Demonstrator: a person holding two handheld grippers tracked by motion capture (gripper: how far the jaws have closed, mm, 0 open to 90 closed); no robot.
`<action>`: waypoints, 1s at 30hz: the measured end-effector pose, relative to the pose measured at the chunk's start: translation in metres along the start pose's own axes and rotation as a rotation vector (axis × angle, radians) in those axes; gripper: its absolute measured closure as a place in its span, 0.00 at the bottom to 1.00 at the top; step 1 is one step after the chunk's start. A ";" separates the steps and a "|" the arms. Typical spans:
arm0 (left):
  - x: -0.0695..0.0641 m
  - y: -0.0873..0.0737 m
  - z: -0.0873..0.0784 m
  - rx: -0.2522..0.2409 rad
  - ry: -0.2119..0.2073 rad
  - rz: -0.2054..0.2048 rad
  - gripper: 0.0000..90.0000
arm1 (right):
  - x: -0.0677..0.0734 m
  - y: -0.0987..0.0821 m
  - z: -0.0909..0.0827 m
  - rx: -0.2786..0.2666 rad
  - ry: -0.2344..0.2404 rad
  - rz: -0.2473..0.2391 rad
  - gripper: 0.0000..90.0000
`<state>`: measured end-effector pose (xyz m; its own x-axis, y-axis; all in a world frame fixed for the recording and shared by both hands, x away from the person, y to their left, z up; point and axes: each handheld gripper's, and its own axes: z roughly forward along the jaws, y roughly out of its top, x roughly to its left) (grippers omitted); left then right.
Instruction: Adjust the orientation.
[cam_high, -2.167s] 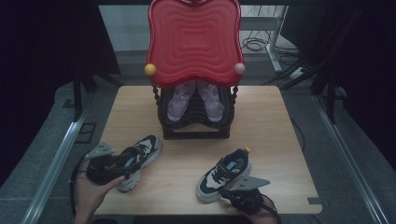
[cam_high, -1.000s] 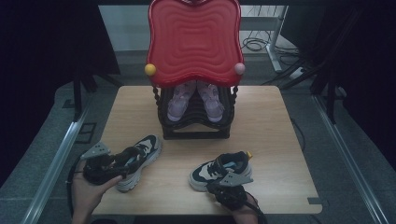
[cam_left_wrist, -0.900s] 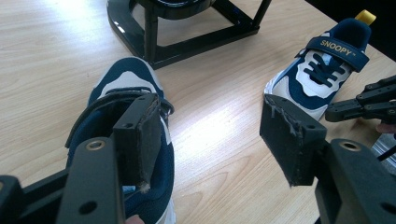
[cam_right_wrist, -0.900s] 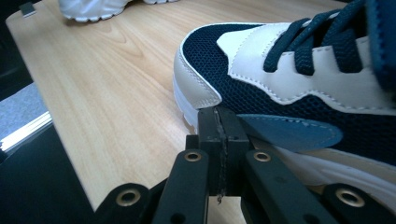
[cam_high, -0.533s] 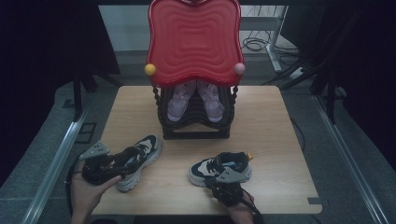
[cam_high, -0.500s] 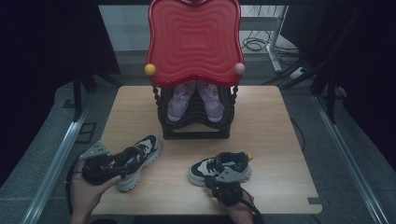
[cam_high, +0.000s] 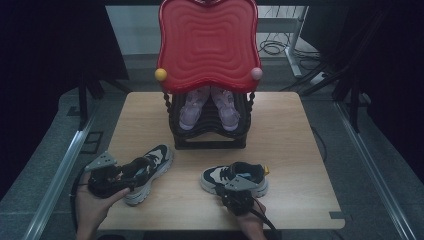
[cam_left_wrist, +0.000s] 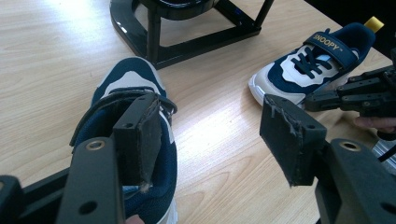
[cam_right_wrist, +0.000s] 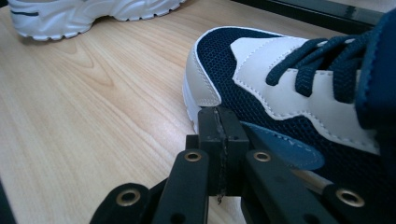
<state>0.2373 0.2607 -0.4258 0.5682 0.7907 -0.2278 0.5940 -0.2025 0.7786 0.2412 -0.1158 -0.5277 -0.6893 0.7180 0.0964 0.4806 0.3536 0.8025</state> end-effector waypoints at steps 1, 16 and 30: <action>0.000 0.000 0.000 0.000 0.000 0.002 0.43 | 0.000 0.001 0.001 -0.002 -0.002 -0.001 1.00; 0.002 0.000 -0.001 -0.001 -0.001 0.002 0.43 | 0.006 0.008 0.017 0.004 -0.049 -0.018 1.00; 0.003 0.000 -0.002 -0.005 0.001 -0.002 0.43 | 0.005 0.019 -0.004 -0.074 -0.028 -0.014 1.00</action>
<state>0.2377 0.2640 -0.4256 0.5663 0.7919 -0.2284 0.5921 -0.1981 0.7812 0.2446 -0.1079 -0.5090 -0.6801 0.7299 0.0691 0.4285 0.3193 0.8452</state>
